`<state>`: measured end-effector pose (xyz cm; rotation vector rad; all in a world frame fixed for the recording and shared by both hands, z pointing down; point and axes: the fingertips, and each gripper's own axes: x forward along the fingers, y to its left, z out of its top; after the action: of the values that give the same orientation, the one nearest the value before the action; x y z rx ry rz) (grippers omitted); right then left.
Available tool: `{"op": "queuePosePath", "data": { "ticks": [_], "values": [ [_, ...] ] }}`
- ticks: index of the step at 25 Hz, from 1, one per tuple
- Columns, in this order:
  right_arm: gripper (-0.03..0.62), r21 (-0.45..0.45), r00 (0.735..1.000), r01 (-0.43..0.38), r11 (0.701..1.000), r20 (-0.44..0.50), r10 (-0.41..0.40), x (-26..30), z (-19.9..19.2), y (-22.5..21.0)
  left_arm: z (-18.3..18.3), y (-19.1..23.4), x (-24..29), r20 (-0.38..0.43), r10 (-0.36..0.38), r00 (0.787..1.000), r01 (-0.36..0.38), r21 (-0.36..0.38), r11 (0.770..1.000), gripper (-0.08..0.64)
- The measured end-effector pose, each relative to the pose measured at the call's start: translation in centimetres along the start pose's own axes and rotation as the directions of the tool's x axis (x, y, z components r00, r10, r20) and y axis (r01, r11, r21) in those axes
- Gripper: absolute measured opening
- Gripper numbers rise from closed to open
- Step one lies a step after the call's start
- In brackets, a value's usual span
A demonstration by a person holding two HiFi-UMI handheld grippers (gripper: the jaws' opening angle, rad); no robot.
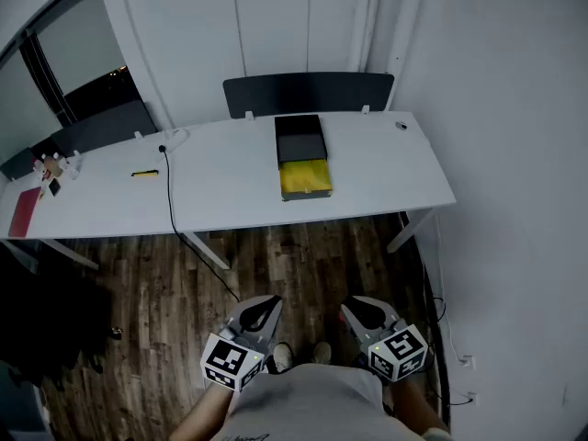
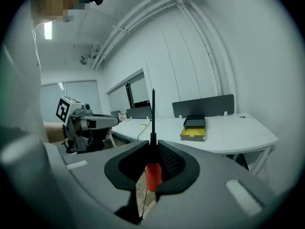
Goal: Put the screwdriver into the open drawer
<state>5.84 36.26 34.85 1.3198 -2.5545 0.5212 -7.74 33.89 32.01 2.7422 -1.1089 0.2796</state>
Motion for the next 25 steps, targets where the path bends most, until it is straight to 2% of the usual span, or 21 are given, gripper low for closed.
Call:
{"op": "queuePosePath", "data": {
  "ticks": [5,15,20,25],
  "values": [
    [0.074,0.012,1.000,-0.007,1.000,0.002,0.007,1.0,-0.1,-0.1,0.5,0.4,0.8,0.039,0.033,0.999,-0.033,-0.015,0.999,0.000],
    [0.074,-0.002,1.000,-0.027,1.000,-0.013,0.027,3.0,0.6,1.1,1.0,0.9,3.0,0.049,0.031,0.998,-0.027,-0.085,0.996,0.000],
    [0.074,-0.019,0.997,-0.061,0.998,-0.039,0.061,3.3,-0.1,2.0,1.2,-0.4,4.2,0.054,0.013,0.998,-0.009,-0.073,0.997,0.000],
    [0.074,-0.027,0.998,-0.061,0.998,-0.010,0.061,2.4,0.6,0.2,1.6,-1.4,5.6,0.073,0.027,0.997,-0.021,-0.079,0.997,0.000]
  ]
}}
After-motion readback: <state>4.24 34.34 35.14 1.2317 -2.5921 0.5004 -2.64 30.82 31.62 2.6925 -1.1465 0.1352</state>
